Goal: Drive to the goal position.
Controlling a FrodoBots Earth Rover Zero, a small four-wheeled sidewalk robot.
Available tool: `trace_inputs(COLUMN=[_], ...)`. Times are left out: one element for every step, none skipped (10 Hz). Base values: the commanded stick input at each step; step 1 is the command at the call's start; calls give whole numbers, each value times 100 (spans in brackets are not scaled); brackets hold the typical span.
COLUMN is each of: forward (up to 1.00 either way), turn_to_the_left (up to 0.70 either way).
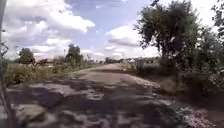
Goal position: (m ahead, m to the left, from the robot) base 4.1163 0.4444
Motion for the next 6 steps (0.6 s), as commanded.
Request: trace_inputs(forward=[70,70,70,70,70,70], turn_to_the_left=[4,2,0,0,0,0])
